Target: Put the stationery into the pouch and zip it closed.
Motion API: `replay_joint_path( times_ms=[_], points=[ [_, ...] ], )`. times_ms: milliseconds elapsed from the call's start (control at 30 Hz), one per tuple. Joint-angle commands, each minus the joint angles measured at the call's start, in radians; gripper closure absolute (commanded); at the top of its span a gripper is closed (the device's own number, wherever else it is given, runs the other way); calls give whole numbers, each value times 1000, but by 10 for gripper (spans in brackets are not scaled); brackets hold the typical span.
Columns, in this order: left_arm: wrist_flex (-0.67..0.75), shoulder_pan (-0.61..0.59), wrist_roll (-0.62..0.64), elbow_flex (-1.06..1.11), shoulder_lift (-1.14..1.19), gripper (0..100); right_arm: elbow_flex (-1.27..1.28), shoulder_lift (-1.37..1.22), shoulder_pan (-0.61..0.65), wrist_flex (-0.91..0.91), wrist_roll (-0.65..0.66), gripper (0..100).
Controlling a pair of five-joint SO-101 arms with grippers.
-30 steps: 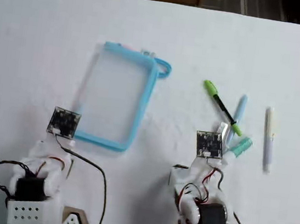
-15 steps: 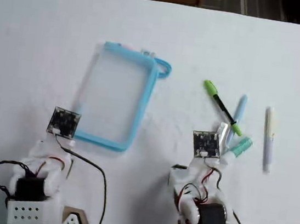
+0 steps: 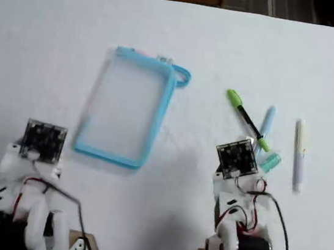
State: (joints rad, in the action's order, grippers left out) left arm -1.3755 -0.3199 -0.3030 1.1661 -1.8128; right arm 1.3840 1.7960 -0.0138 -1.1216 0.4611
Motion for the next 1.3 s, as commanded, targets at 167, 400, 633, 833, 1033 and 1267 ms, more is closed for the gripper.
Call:
replay_joint_path(
  times_ms=[167, 400, 633, 833, 1033, 1267],
  points=[
    [6, -2, 0, -233, 12, 841, -479, -268, 202, -188, -2, 981],
    [8, -1, 80, -334, 156, 887, -887, -743, 278, -303, -72, 903],
    [-92, 4, 143, -552, 559, 880, -1220, -1283, 282, -309, -394, 744],
    [-167, -1, 138, -574, 688, 883, -1544, -1761, 283, -309, -514, 744],
    [-161, -1, 138, -502, 691, 883, -1878, -2196, 323, -318, -520, 744],
    [-161, -1, 137, -479, 691, 880, -2366, -2629, 354, -325, -520, 744]
  ],
)
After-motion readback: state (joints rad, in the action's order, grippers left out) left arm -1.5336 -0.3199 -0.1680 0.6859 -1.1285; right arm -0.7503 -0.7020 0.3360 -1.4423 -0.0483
